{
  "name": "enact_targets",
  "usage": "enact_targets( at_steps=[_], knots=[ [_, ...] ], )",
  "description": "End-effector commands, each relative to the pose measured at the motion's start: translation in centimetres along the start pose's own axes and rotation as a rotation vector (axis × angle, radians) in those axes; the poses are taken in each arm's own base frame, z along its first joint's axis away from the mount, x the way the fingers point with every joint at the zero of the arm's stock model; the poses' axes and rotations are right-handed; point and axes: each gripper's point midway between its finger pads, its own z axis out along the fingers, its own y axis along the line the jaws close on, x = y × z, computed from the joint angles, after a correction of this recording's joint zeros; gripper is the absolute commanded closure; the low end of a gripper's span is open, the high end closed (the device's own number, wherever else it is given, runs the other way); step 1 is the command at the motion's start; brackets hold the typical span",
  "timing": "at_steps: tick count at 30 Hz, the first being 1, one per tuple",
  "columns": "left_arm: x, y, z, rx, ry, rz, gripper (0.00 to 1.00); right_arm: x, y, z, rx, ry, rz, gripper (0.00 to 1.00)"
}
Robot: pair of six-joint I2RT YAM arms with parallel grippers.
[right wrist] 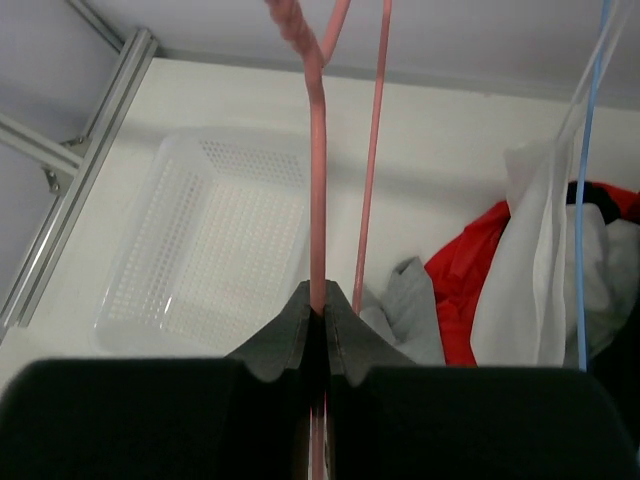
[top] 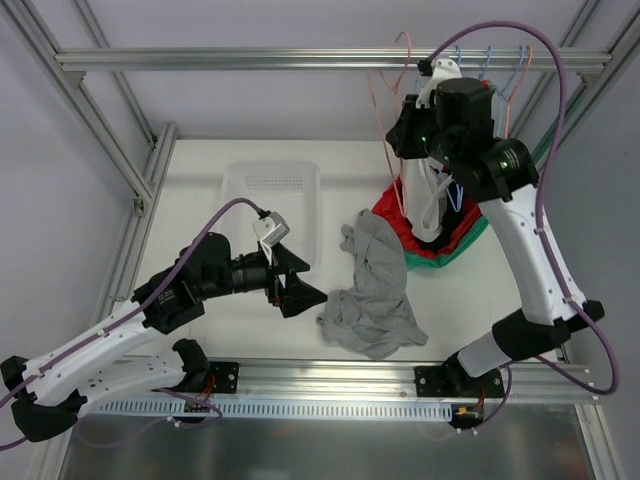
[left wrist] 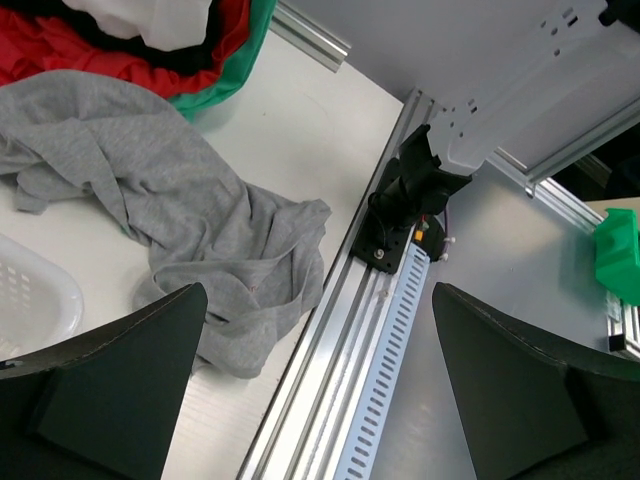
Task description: Remove the tank top from the hanger
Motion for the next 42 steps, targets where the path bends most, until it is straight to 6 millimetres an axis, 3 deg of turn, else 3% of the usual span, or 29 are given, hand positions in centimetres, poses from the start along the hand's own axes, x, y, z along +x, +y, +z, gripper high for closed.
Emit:
enact_targets(
  at_steps=[1,5,9,16,18,19,20,21,22,23,25,26,28,29,31,32,34,35,42],
  knots=[
    [0.9,0.5,0.1,-0.023,0.028,-0.006,0.01,-3.9,-0.5,1.0,0.043,-0.088,-0.022,1.0],
    [1.3,0.8,0.1,-0.034,0.039,-0.008,0.01,-3.5,-1.8,4.1,0.069,-0.042,0.011,1.0],
    [1.6,1.2,0.1,-0.049,0.041,-0.003,0.01,-0.3,-2.5,6.1,0.086,0.033,0.041,1.0],
    [1.7,1.6,0.7,-0.066,0.057,-0.005,0.01,0.9,-2.6,6.4,0.08,0.06,0.061,0.99],
    [1.6,2.2,1.1,-0.09,0.062,0.0,0.01,1.2,-2.4,6.1,0.067,0.059,0.067,0.75],
    [1.6,2.4,1.3,-0.097,0.065,0.003,0.01,1.2,-2.4,5.2,0.06,0.052,0.069,0.41],
    [1.6,2.8,1.7,-0.113,0.07,0.006,0.01,1.0,-2.3,4.6,0.054,0.041,0.07,0.27],
    [1.8,3.3,2.4,-0.134,0.089,0.003,0.01,0.9,-2.1,3.9,0.043,0.033,0.069,0.2],
    [2.0,3.7,2.9,-0.147,0.104,0.002,0.01,0.0,-1.9,1.9,0.028,-0.005,0.069,0.04],
    [2.0,4.2,3.4,-0.162,0.115,0.004,0.01,0.5,-1.9,1.1,0.018,-0.001,0.065,0.01],
    [2.9,5.2,5.3,-0.19,0.171,-0.001,0.01,0.4,-1.7,-1.1,-0.007,-0.027,0.057,0.0],
    [3.2,5.4,6.0,-0.19,0.19,0.015,0.01,0.8,-1.5,-3.6,-0.035,-0.051,0.044,0.01],
    [4.5,6.2,8.4,-0.22,0.256,0.041,0.01,1.4,-1.8,-6.1,-0.045,-0.077,0.033,0.01],
    [5.0,6.5,9.2,-0.22,0.281,0.067,0.01,2.4,-1.4,-8.5,-0.091,-0.088,0.024,0.0],
    [6.5,7.6,11.8,-0.24,0.351,0.074,0.01,3.9,-2.1,-10.9,-0.087,-0.09,-0.013,0.01],
    [6.9,7.9,12.6,-0.241,0.37,0.078,0.01,4.0,-2.5,-13.7,-0.088,-0.146,-0.018,0.01],
    [8.7,8.9,14.9,-0.252,0.434,0.061,0.01,6.1,-3.1,-15.1,-0.086,-0.141,-0.028,0.0],
    [9.9,9.4,16.0,-0.26,0.472,0.04,0.02,6.5,-3.2,-17.0,-0.101,-0.18,-0.027,0.0],
    [17.2,9.1,20.2,-0.278,0.632,0.026,0.01,10.7,-3.2,-20.4,-0.17,-0.146,-0.065,0.01]
  ],
)
